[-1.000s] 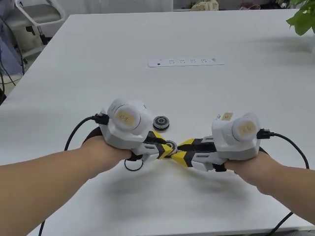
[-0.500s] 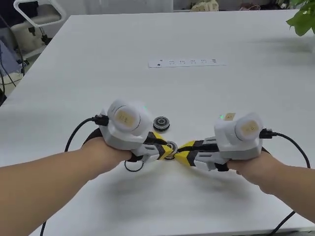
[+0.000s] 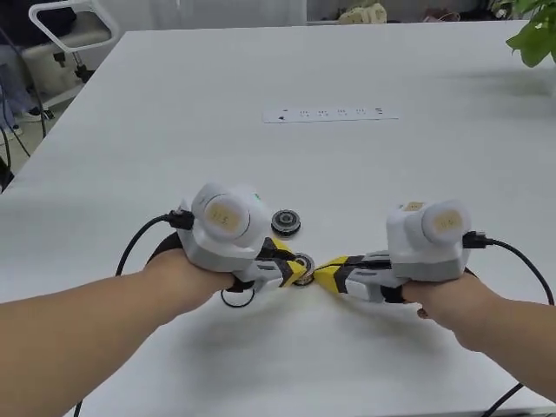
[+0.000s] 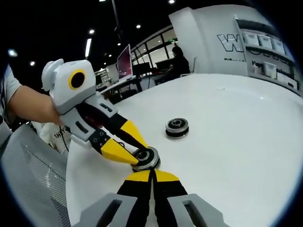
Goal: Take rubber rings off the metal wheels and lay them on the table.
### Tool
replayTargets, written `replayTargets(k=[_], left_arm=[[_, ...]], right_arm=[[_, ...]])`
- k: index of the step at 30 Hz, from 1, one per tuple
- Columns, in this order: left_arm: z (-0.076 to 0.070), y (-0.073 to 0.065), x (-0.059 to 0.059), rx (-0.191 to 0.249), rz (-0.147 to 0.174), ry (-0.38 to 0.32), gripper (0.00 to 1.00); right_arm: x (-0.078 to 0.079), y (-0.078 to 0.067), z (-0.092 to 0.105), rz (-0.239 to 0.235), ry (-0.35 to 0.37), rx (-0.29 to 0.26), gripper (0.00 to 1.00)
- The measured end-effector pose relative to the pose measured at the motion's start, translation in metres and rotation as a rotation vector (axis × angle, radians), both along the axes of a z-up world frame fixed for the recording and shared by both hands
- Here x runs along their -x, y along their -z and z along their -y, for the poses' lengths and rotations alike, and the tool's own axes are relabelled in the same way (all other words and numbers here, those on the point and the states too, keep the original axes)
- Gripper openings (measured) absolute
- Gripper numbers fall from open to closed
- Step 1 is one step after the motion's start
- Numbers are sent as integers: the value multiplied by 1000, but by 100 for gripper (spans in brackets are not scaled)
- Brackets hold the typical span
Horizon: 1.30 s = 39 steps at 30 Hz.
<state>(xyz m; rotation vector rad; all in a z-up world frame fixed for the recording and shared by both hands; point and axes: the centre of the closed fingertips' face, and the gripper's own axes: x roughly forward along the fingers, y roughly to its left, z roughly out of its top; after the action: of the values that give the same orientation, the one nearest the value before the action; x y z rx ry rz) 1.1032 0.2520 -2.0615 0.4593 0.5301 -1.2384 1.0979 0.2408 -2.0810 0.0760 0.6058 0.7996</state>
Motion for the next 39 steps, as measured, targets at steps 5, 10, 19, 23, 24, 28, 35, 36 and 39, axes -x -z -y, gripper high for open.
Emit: replayTargets(k=[5,10,19,23,24,28,35,36,39], left_arm=[[0,0,1,2,-2,-2,7],[0,0,1,11,-5,-12,7],[2,0,4,10,-3,-11,7],[2,0,4,6,-1,-15,7],[2,0,4,5,-2,-18,7],[2,1,3,2,-1,-26,7],[2,0,3,-5,0,-29,7],[2,0,3,-5,0,-30,7],[2,1,3,-6,0,-34,7]], right_arm=[[1,0,1,-21,19,-28,0],[-1,-2,3,-39,40,-62,0],[0,-14,2,-53,107,-146,0],[2,-17,2,-54,109,-159,0],[2,-18,2,-56,111,-165,0],[1,-20,0,-54,109,-176,0],[0,-20,1,-63,113,-179,0],[0,-21,1,-63,113,-180,0],[-1,-21,1,-59,108,-182,0]])
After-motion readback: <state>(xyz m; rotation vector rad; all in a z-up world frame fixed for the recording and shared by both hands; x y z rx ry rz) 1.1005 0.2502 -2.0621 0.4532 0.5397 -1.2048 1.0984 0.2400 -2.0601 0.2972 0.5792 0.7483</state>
